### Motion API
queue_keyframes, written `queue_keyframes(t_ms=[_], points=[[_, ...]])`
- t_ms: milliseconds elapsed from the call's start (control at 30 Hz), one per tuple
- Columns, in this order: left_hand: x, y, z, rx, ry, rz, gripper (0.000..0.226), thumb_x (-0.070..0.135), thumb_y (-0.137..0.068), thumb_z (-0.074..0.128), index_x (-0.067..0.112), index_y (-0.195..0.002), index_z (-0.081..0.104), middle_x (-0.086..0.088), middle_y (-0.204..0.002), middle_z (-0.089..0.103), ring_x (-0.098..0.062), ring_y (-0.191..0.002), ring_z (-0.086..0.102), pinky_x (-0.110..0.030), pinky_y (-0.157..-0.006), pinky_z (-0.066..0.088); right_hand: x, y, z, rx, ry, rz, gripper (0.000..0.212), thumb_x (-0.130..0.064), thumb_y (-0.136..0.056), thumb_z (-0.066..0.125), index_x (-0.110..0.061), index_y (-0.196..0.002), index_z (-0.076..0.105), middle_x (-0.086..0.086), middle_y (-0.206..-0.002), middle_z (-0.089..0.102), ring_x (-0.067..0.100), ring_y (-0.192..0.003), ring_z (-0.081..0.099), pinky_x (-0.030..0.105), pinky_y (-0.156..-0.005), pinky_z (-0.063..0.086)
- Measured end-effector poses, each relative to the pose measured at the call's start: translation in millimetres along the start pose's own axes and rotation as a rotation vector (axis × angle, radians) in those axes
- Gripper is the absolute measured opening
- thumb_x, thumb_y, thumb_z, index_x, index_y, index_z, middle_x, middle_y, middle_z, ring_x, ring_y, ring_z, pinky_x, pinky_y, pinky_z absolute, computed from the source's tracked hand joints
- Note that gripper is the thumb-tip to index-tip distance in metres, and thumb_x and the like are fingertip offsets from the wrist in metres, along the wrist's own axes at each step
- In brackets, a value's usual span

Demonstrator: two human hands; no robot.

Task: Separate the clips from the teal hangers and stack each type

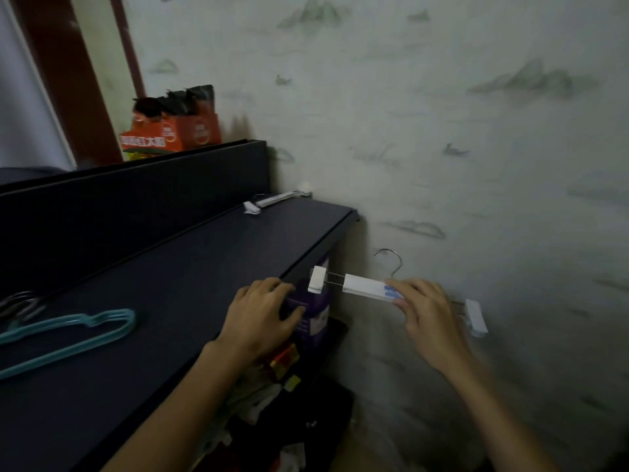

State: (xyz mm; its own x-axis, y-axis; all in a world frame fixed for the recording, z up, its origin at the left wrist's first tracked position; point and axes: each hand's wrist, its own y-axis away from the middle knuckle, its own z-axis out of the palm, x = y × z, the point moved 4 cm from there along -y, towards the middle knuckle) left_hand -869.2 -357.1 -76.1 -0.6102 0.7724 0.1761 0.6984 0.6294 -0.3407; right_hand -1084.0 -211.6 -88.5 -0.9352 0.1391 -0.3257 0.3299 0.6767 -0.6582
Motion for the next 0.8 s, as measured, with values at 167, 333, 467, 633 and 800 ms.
queue_keyframes(t_ms=[167,333,467,633,800], points=[[49.5,-37.4,31.1,0.021,0.013,0.005,0.047,0.053,-0.088,0.048,0.027,-0.128,0.051,0.006,-0.13,0.051,-0.014,-0.118,0.047,-0.033,-0.098,0.035,74.3,-0.2,-13.8,-0.031,0.04,0.03,0.034,0.001,-0.082,0.065,-0.009,-0.114,0.066,0.009,-0.1,0.064,0.029,-0.086,0.056,0.04,-0.077,0.049],[70.5,-68.6,49.0,-0.013,0.034,-0.025,0.048,0.052,-0.09,0.045,0.028,-0.131,0.047,0.006,-0.137,0.045,-0.013,-0.123,0.042,-0.033,-0.103,0.03,114.8,-18.8,-13.8,-0.061,0.019,0.025,0.034,0.002,-0.081,0.066,-0.009,-0.114,0.066,0.008,-0.101,0.065,0.029,-0.088,0.056,0.041,-0.078,0.05],[66.1,-97.6,60.0,0.007,0.044,-0.034,0.044,0.049,-0.09,0.048,0.027,-0.127,0.051,0.006,-0.132,0.049,-0.014,-0.119,0.045,-0.033,-0.099,0.033,134.5,-41.9,0.9,-0.05,-0.024,0.033,0.036,0.003,-0.082,0.065,-0.009,-0.115,0.065,0.007,-0.101,0.065,0.027,-0.089,0.056,0.04,-0.076,0.05],[32.7,-139.0,68.1,0.07,0.058,-0.083,0.038,0.046,-0.088,0.053,0.025,-0.119,0.059,0.006,-0.119,0.058,-0.015,-0.107,0.053,-0.033,-0.09,0.04,151.0,-82.7,40.5,-0.074,-0.062,0.027,0.035,0.002,-0.083,0.064,-0.01,-0.116,0.065,0.006,-0.102,0.065,0.026,-0.09,0.055,0.041,-0.078,0.05],[-19.9,-190.3,62.4,0.125,0.024,-0.192,0.038,0.046,-0.088,0.054,0.023,-0.117,0.06,0.005,-0.121,0.059,-0.019,-0.109,0.053,-0.036,-0.088,0.041,148.9,-151.2,82.2,-0.092,-0.117,-0.049,0.033,0.0,-0.084,0.063,-0.01,-0.115,0.065,0.005,-0.103,0.064,0.024,-0.091,0.057,0.041,-0.077,0.053]])
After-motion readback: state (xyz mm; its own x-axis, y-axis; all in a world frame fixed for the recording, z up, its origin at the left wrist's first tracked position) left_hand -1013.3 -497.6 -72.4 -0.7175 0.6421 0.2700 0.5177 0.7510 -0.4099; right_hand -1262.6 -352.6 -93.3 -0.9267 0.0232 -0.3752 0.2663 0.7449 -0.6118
